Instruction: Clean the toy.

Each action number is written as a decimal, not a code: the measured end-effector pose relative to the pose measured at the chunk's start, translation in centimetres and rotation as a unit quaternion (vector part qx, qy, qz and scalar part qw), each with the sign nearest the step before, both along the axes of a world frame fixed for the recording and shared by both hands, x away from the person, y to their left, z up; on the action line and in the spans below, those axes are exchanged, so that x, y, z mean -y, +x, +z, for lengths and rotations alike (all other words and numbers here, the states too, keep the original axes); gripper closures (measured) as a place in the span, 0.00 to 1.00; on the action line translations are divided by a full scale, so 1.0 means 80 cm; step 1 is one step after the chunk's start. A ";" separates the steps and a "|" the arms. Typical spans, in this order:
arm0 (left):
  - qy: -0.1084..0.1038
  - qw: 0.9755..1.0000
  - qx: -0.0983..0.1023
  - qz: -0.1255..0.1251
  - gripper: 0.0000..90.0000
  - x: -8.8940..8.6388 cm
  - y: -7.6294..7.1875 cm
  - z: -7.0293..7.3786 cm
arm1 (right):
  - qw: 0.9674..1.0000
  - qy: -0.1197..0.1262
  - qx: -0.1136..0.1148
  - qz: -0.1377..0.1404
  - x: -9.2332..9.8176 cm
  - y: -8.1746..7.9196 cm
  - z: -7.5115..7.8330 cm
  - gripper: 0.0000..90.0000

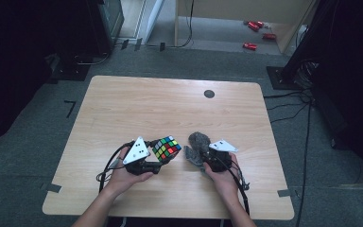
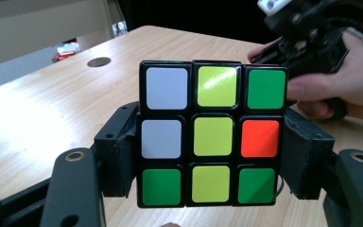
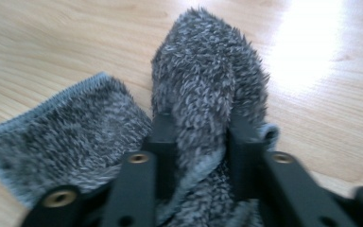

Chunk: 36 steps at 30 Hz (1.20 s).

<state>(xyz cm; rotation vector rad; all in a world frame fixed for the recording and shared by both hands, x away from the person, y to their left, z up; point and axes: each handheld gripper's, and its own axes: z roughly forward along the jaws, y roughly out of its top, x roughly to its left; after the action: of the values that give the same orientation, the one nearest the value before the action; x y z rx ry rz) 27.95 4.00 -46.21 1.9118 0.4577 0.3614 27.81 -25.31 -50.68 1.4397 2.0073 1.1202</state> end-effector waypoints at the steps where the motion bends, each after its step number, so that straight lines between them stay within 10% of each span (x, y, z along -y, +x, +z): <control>1: 0.003 1.000 -0.002 0.000 0.38 0.001 0.000 -0.001 | 1.000 0.021 0.008 0.008 0.002 -0.003 0.005 0.84; 8: 0.030 1.000 -0.001 0.000 0.38 0.010 -0.004 -0.004 | 0.986 0.110 0.095 0.085 -0.006 -0.028 0.059 0.85; 15: 0.052 0.999 -0.004 -0.010 0.38 0.024 -0.011 -0.008 | 0.973 0.145 0.102 0.149 -0.038 -0.046 0.086 0.85; 23: 0.037 0.999 0.013 -0.014 0.39 0.025 -0.019 0.004 | 0.979 0.143 0.076 0.127 -0.027 -0.036 0.073 0.86; 36: 0.037 0.999 0.005 -0.023 0.39 0.028 -0.019 0.005 | 0.978 0.150 0.072 0.123 -0.033 -0.035 0.078 0.86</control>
<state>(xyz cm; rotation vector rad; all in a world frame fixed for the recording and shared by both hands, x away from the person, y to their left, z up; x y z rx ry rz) 26.39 1.76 -45.83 1.9886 0.3971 0.3612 25.03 -22.69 -44.45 1.2212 2.0183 1.6433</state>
